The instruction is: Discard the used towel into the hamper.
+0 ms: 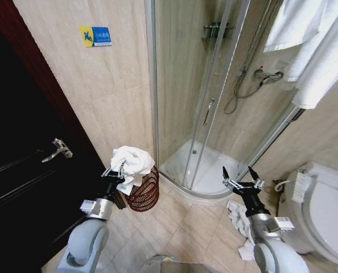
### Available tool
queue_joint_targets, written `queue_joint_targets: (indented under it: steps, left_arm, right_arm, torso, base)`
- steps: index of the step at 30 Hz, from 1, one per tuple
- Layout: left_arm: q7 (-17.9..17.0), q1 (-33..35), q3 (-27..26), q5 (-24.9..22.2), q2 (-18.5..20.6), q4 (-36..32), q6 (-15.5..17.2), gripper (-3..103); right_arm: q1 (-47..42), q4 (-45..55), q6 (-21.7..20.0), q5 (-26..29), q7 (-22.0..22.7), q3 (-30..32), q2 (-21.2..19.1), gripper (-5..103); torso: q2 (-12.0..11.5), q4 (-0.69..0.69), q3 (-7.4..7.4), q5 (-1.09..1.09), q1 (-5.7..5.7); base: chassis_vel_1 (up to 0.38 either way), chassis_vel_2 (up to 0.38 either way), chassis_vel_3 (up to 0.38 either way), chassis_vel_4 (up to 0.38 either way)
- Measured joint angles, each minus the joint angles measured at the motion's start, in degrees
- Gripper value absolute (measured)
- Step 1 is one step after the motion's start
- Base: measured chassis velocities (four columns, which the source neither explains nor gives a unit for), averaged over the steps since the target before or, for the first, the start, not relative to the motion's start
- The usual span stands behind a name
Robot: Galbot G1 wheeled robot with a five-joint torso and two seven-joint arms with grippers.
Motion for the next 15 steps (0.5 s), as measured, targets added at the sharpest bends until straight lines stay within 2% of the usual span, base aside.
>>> queue_joint_targets:
  steps: [9, 15]
  left_arm:
    - [-0.2, -0.5, 0.0, 0.1, 0.0, 0.3, -0.1, 10]
    - [-0.1, -0.8, 0.3, 0.4, -0.1, 0.6, 0.1, 10]
  right_arm:
    - [-0.2, -0.1, 0.3, -0.3, 0.0, 0.0, 0.0, 100]
    - [-0.1, -0.3, 0.3, -1.2, 0.0, 0.1, 0.0, 100]
  torso:
    - [0.0, 0.00, 0.01, 0.00, 0.06]
    - [0.0, 0.00, 0.00, 0.00, 0.02]
  base:
    - [-0.087, 0.105, 0.086, -0.086]
    - [-0.028, 0.018, 0.023, -0.023]
